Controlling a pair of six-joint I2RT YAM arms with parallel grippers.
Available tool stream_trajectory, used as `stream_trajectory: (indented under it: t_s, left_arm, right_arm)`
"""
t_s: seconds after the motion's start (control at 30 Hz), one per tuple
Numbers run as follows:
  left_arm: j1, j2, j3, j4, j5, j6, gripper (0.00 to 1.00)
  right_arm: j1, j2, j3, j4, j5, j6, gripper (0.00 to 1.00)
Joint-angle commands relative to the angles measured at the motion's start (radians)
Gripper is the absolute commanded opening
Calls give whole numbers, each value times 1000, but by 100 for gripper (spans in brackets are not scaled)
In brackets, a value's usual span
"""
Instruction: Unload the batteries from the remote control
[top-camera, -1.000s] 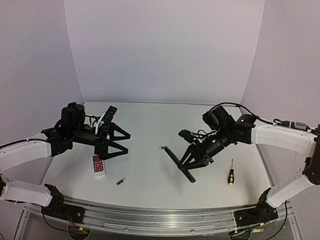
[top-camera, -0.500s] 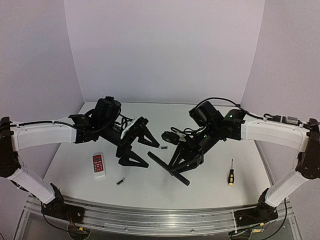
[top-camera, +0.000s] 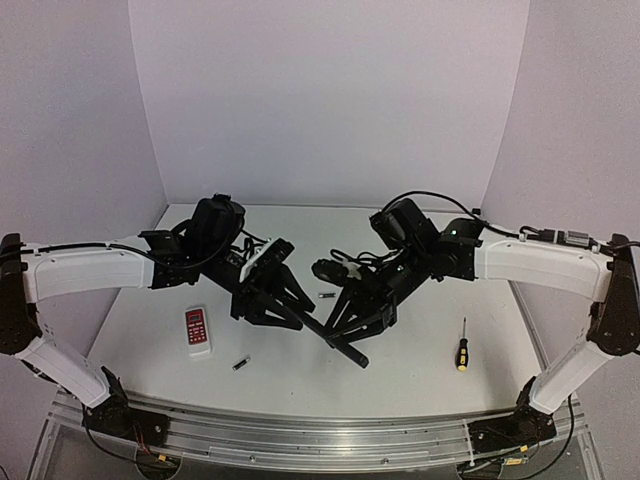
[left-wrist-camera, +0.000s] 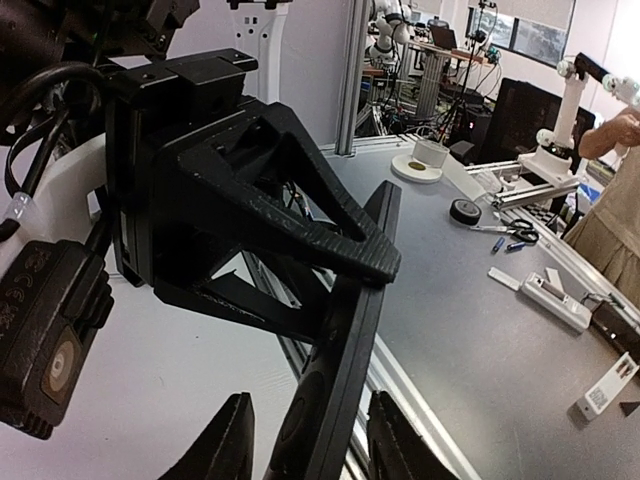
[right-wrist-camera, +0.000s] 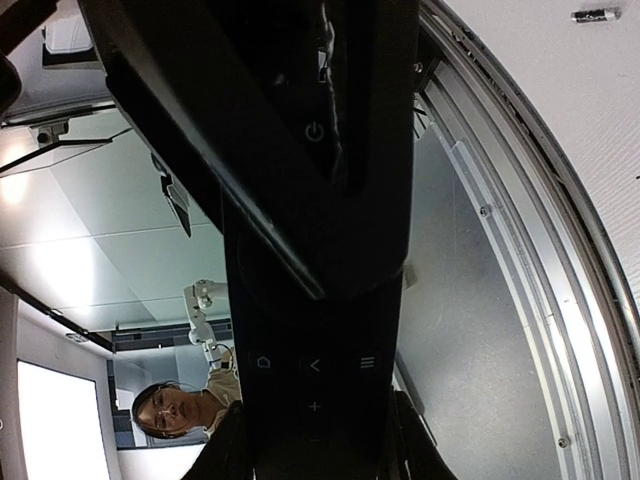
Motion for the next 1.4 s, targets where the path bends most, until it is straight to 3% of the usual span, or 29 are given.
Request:
stream_trajectory:
  t_s: [0.0, 0.2, 0.33, 0.37, 0.5, 0.6, 0.73, 0.87, 1.13, 1.37]
  left_arm:
    - [-11, -1, 22, 29, 43, 5, 36]
    - [-11, 12, 27, 27, 63, 1, 29]
    - [-11, 14, 36, 28, 83, -7, 2]
    - [-11, 12, 34, 41, 85, -23, 0]
    - [-11, -5, 18, 87, 86, -91, 0]
    - [-11, -29, -4, 151, 57, -180, 0]
    - [-11, -76, -63, 264, -38, -356, 0]
    - [-11, -122, -133, 342, -148, -526, 0]
    - [-11, -200, -284, 478, -387, -964, 0]
    - [-11, -221, -399, 571, -448, -1163, 0]
  right_arm:
    - [1, 7, 44, 87, -21, 31, 6]
    - [1, 1, 44, 116, -20, 47, 6]
    - [1, -5, 45, 125, -1, 44, 9]
    - [1, -9, 45, 125, 8, 39, 10]
    - [-4, -45, 33, 124, 84, 17, 21]
    - [-15, -76, 13, 123, 130, 7, 45]
    - [-48, -134, -26, 122, 217, 2, 70]
    - [-64, -214, -61, 121, 327, -35, 79]
    - [-66, -439, -223, 123, 691, -158, 83]
    - [-65, -457, -324, 193, 728, -88, 81]
